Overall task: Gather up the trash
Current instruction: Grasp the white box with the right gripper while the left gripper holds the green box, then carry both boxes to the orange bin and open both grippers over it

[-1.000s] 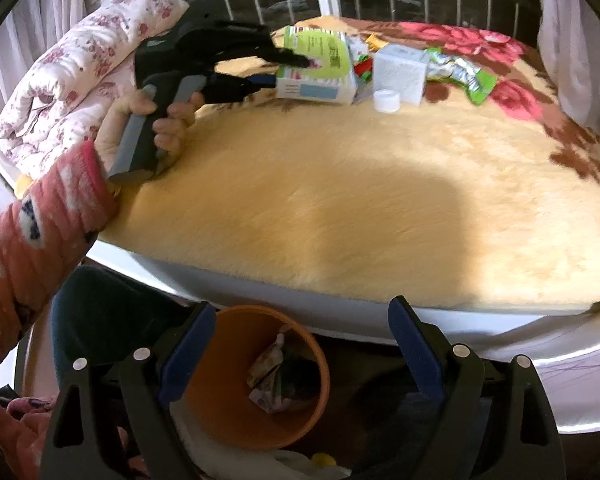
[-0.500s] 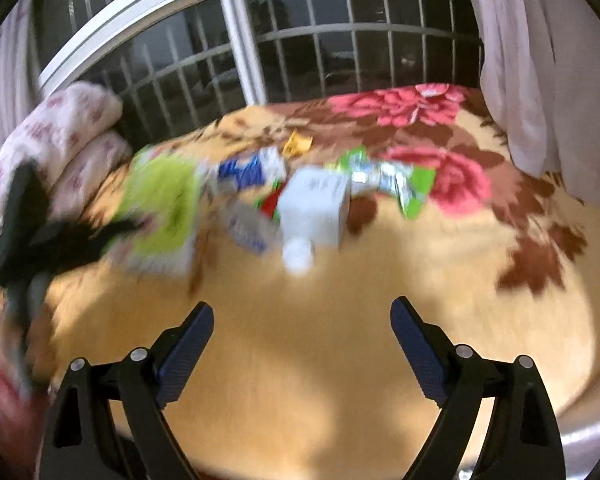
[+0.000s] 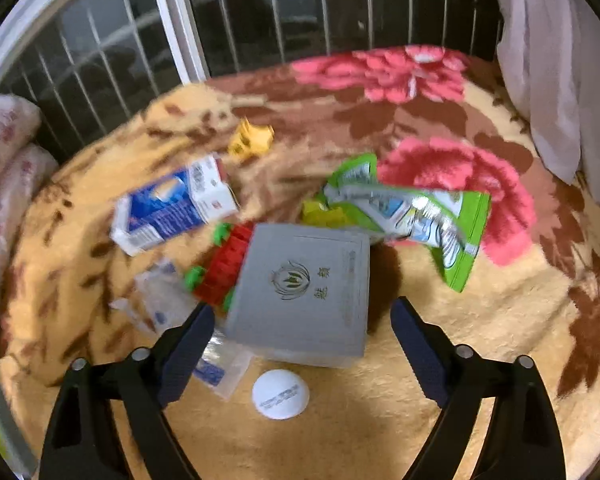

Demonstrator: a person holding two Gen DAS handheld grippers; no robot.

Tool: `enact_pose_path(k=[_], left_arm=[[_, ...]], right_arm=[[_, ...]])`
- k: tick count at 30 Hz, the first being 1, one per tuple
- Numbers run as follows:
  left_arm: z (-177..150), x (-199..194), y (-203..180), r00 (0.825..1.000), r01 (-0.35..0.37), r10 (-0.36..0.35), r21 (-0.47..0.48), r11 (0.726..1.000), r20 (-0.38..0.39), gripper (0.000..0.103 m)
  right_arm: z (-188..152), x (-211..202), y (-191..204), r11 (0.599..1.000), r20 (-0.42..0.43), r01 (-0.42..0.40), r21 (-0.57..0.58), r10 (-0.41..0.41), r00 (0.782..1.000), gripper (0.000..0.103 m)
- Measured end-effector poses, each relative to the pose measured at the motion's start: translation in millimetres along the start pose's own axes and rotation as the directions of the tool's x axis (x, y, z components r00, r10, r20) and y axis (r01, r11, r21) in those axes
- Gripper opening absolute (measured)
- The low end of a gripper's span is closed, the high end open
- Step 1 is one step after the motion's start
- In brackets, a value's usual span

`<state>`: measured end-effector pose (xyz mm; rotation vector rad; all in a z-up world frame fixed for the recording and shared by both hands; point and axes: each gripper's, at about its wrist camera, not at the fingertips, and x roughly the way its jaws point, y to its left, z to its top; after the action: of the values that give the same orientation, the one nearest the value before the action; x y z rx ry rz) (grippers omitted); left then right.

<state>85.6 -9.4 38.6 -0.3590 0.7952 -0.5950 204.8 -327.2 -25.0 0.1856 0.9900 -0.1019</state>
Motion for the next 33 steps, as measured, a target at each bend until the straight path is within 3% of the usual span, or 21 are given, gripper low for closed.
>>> enact_pose_path(k=[5, 15, 25, 33], left_arm=[[-4.4, -6.1, -3.5, 1.000, -0.007, 0.007, 0.009, 1.000, 0.005, 0.032], [-10.7, -21.5, -20.9, 1.000, 0.009, -0.010, 0.050, 0.999, 0.016, 0.032], [-35.5, -55.1, -48.7, 1.000, -0.016, 0.012, 0.138, 0.990, 0.027, 0.032], [-80.6, -75.6, -70.2, 0.999, -0.039, 0.043, 0.255, 0.966, -0.014, 0.032]], right_arm=[[-2.5, -18.1, -1.6, 1.000, 0.042, 0.006, 0.000, -0.006, 0.999, 0.063], [-27.2, -117.4, 4.0, 0.994, 0.188, -0.055, -0.099, 0.073, 0.979, 0.063], [-100.1, -210.3, 22.7, 0.964, 0.281, -0.118, -0.239, 0.185, 0.942, 0.063], [-167.6, -250.5, 26.5, 0.935, 0.270, -0.167, -0.314, 0.256, 0.928, 0.063]])
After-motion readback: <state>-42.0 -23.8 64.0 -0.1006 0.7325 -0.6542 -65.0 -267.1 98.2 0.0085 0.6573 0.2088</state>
